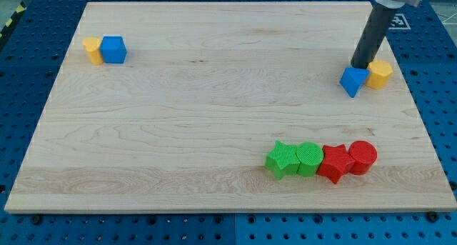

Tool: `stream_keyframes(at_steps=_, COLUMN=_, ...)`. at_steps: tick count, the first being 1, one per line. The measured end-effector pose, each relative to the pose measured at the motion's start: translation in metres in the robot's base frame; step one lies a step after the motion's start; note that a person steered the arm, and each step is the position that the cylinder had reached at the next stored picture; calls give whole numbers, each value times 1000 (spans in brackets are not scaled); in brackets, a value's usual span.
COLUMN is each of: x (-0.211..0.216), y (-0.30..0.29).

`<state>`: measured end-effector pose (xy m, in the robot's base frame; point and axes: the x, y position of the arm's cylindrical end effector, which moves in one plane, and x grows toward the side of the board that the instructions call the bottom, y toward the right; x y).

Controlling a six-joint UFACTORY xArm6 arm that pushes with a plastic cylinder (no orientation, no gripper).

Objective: Move the yellow hexagon and blue triangle slightly left

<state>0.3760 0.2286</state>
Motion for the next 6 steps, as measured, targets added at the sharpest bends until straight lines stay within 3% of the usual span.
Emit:
stream_keyframes(at_steps=2, x=-9, y=15)
stream_keyframes(at_steps=4, x=-2, y=66)
stream_keyframes(at_steps=6, x=15, y=70)
